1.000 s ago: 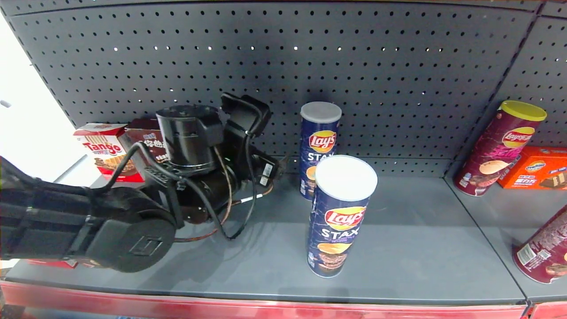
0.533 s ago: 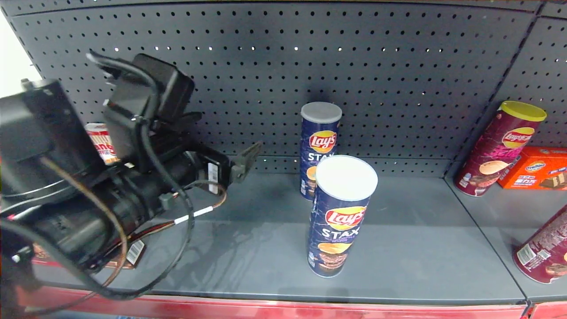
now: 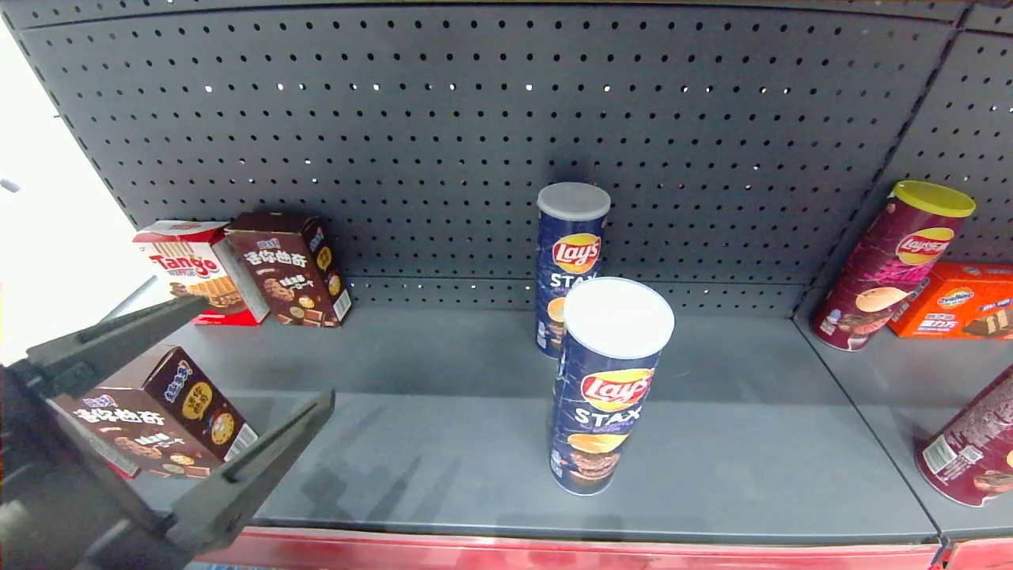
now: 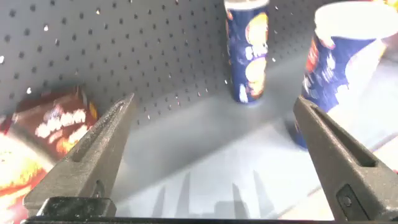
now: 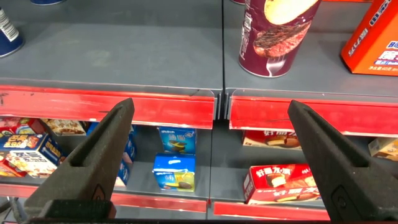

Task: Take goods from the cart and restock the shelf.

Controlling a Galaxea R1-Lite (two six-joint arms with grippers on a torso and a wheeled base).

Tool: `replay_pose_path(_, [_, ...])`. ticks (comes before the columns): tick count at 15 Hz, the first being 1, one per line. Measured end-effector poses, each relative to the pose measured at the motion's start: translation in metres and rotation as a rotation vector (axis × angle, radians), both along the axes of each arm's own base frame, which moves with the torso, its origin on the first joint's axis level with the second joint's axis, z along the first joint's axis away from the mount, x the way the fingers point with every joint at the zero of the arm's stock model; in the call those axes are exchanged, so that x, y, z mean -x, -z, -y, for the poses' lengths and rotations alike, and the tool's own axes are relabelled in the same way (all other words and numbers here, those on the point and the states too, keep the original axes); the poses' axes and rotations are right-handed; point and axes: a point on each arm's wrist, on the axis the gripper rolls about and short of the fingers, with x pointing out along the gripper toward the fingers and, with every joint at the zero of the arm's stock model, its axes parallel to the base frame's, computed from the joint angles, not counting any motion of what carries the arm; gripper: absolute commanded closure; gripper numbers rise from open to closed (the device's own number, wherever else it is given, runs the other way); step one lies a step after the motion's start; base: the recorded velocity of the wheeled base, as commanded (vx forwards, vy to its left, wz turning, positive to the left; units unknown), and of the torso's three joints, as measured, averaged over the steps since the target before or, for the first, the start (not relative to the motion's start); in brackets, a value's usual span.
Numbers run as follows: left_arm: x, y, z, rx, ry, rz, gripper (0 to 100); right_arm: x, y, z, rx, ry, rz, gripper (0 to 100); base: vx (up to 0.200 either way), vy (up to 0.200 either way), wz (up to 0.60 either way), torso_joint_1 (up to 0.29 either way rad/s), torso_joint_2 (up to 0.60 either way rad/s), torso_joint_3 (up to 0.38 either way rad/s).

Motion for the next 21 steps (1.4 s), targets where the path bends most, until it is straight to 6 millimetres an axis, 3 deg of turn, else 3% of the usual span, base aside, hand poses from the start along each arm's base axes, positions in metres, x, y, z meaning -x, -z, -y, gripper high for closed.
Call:
replay_pose_path(4, [0.039, 0.042, -0.043, 0.017, -0.039, 0.021, 0, 0.0, 0.0, 0.0, 0.0, 0.0, 0.0, 0, 0.0, 0.0, 0.0, 0.0, 0.0, 0.0])
replay_pose_path(7, [0.06, 0.075, -0.069, 0.0, -0.189, -0.02, 0, 0.0, 0.0, 0.0, 0.0, 0.0, 0.0, 0, 0.0, 0.0, 0.0, 0.0, 0.0, 0.0])
replay_pose_path(12, [0.084, 0.124, -0.086, -0.098, -0.535, -0.24, 0, 0.0, 0.0, 0.0, 0.0, 0.0, 0.0, 0, 0.0, 0.0, 0.0, 0.0, 0.0, 0.0])
replay_pose_path(16, [0.1, 0.135, -0.087, -0.049, -0.731, -0.196, 0, 0.0, 0.0, 0.0, -0.001, 0.0, 0.0, 0, 0.0, 0.0, 0.0, 0.0, 0.0, 0.0])
replay_pose_path(21, [0.111, 0.138, -0.086, -0.001, -0.707, -0.085, 0, 0.0, 0.0, 0.0, -0.001, 0.0, 0.0, 0, 0.0, 0.0, 0.0, 0.0, 0.0, 0.0])
